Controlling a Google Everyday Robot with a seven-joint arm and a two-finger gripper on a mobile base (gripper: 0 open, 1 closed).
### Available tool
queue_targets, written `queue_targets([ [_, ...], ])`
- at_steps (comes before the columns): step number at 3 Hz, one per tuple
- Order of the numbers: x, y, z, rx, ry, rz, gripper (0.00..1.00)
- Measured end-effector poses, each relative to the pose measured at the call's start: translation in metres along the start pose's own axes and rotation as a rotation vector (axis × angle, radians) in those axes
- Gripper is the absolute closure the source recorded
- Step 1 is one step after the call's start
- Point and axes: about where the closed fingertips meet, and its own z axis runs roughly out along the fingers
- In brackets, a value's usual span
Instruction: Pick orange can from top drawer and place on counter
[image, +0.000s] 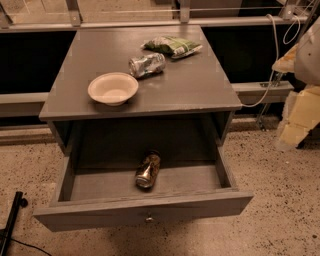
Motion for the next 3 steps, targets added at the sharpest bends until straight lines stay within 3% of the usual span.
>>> queue_targets([
  [1,0.0,0.0,0.0,0.0,0.0,0.0,0.0],
  [2,-0.035,0.004,0.016,0.057,0.046,-0.15,0.0],
  [3,-0.044,0.008,0.035,0.078,0.097,-0.22,0.0],
])
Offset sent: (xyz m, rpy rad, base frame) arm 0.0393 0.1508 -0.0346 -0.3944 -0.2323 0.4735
